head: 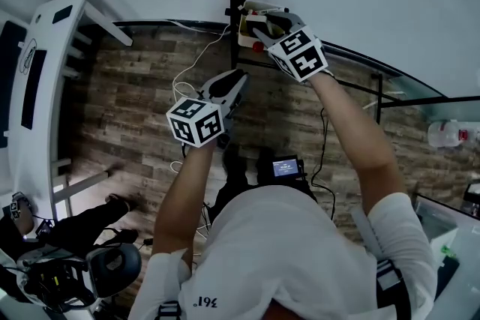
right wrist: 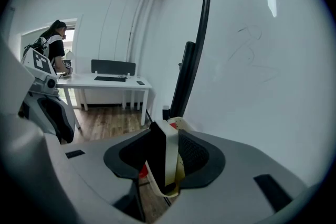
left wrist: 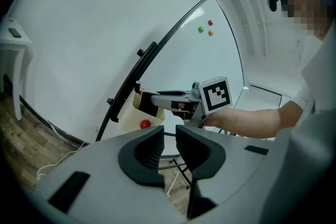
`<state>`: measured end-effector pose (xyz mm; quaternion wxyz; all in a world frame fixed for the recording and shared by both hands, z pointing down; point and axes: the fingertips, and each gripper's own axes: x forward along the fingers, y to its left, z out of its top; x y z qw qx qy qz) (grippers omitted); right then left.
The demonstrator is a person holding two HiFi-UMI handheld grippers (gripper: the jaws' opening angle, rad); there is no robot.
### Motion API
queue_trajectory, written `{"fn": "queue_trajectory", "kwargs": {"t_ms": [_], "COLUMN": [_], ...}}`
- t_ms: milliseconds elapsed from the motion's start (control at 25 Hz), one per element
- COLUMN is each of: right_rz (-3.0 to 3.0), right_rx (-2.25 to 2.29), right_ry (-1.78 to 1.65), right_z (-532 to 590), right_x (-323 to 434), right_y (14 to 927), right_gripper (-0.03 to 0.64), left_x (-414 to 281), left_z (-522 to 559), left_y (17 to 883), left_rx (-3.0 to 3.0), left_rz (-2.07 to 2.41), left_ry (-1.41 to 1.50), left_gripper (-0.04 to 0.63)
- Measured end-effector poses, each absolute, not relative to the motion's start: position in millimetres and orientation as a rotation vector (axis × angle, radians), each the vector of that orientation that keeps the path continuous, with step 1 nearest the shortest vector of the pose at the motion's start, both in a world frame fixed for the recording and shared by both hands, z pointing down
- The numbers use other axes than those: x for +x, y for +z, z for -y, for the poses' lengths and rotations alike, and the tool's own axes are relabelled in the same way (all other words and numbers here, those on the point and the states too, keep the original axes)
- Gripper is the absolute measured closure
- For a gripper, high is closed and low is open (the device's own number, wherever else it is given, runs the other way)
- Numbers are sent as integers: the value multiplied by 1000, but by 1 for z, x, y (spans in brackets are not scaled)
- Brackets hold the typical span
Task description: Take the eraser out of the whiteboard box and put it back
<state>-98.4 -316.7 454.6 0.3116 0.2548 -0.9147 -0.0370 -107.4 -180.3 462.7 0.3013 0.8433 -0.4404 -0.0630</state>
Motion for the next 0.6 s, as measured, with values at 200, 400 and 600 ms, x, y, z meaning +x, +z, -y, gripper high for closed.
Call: {"fn": "queue_trajectory", "kwargs": {"t_ms": [200,400,600], "right_rz": [2391,2378,2373], "right_rx": [659,651,658], "right_ry": [-107,-103,-101], "right_z": [317,317,318], "right_x": [-101,-103,-105], "right_y": [464,471,472], "right_gripper": [440,442,442], "left_x": [-109,-111,-111], "left_z": [180,179,177], "left_y": [466,468,468], "left_rx": [2227,2221,2219], "left_rz": [1168,1170,1168], "left_ry": [-165,-166,-170], "left_gripper": [534,534,534]}}
